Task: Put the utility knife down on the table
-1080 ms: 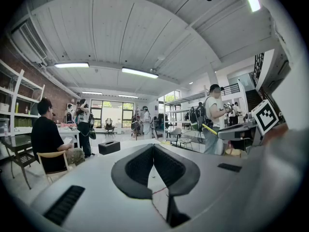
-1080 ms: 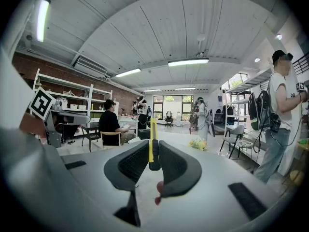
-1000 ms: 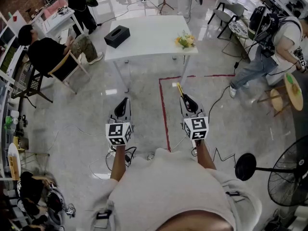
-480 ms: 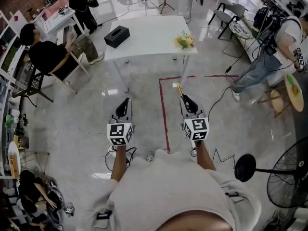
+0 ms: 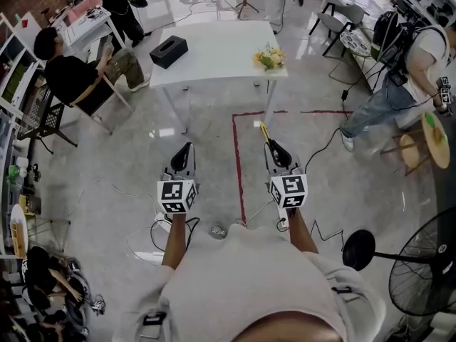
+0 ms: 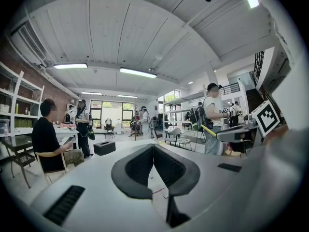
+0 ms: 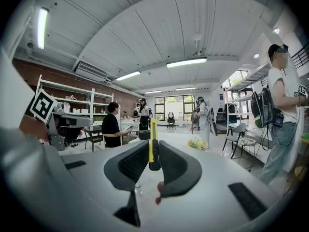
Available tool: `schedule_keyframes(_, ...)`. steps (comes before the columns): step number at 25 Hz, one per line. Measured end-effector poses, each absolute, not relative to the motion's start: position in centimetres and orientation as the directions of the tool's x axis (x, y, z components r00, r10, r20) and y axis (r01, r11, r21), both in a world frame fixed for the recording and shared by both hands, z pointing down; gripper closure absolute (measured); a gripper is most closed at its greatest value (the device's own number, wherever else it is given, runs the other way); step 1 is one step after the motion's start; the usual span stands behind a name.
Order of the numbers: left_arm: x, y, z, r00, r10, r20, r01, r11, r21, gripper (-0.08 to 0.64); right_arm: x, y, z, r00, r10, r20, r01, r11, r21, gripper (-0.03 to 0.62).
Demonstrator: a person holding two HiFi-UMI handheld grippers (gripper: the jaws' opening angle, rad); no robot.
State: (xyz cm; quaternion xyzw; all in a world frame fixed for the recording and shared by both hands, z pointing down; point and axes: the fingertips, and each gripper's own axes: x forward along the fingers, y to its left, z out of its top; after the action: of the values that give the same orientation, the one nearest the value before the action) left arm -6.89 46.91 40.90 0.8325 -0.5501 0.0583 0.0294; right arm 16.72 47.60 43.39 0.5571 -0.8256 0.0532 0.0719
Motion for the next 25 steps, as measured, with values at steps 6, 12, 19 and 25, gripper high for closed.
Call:
schedule_keyframes(6, -5.6, 46.7, 41.5, 0.368, -0.919, 0.14, -0.928, -0.372, -0.001, 0.54, 18.1, 47.2, 43.8, -0.385, -0.904, 0.187, -0.921, 0.39, -0.01, 0.509)
schedule_keyframes(12, -5.0, 45.1, 41.9, 0.363, -0.92, 0.145, -0.931, -0.366, 0.008, 0.54, 18.5, 45.6, 44.1, -0.399, -0.897, 0.188, -0.915, 0.404, -0.014, 0.509)
schedule_keyframes(19, -4.7, 41.9, 42.6, 0.376, -0.914, 0.153, -0.924, -0.383, -0.02, 0.54, 18.2, 42.0, 44.7, -0.402, -0.896, 0.19, -0.913, 0.407, -0.012, 0.509)
schedule_keyframes(25, -5.0, 37.0, 43.7, 0.395, -0.905, 0.158, -0.917, -0.399, 0.004, 0.54, 17.9, 37.3, 45.4, -0.382, -0.9, 0.209, -0.92, 0.391, 0.0, 0.509)
